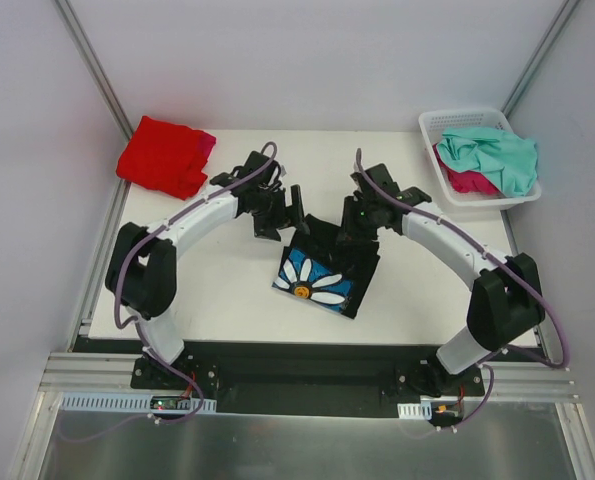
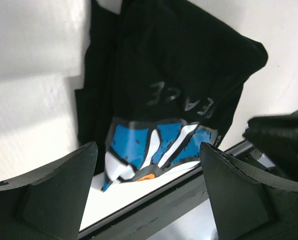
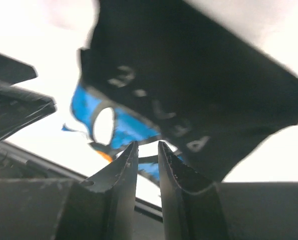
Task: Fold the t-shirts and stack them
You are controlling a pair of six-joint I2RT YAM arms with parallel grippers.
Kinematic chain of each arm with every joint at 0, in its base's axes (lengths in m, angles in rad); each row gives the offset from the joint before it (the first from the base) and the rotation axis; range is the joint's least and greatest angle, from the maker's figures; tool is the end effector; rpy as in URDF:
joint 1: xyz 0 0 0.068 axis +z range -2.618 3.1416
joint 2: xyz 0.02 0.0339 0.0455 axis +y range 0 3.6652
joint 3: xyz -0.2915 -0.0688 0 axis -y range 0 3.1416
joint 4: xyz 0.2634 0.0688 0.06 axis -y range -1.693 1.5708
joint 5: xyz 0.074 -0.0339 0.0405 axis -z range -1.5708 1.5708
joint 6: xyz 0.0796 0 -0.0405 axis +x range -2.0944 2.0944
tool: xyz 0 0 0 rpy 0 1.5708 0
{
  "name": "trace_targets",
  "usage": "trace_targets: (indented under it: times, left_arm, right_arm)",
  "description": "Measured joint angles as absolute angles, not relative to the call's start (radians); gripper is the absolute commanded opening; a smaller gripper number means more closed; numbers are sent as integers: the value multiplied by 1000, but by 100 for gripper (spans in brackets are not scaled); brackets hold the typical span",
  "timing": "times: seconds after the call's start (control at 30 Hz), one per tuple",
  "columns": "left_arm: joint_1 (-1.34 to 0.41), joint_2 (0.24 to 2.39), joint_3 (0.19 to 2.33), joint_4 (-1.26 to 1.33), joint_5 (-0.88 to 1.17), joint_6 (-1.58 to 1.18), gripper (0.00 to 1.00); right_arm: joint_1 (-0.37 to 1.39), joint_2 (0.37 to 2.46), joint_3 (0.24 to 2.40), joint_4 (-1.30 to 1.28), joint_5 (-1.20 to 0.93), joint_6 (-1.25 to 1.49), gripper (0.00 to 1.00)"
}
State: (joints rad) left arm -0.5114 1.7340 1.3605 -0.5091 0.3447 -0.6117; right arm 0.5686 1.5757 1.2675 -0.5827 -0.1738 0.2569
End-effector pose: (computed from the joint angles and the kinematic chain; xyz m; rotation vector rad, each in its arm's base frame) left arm 0.3610 -0.2334 0.2459 0.0316 2.6039 -0.8789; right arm 0.3182 0.2197 0.2638 -0.4696 2.4865 0.5607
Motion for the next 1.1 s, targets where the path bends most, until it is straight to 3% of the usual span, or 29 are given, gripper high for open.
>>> trace_targets:
  times: [0.43,1.1]
  left_arm:
    - [-522,1946,1467,-443,596,-561,85]
    - [-531,1818,1123,-310,612,-572,86]
  right_arm:
    - [357,1602,1176,-621,-136,197,23]
    - [355,1686,1093,-555,-146,181,19]
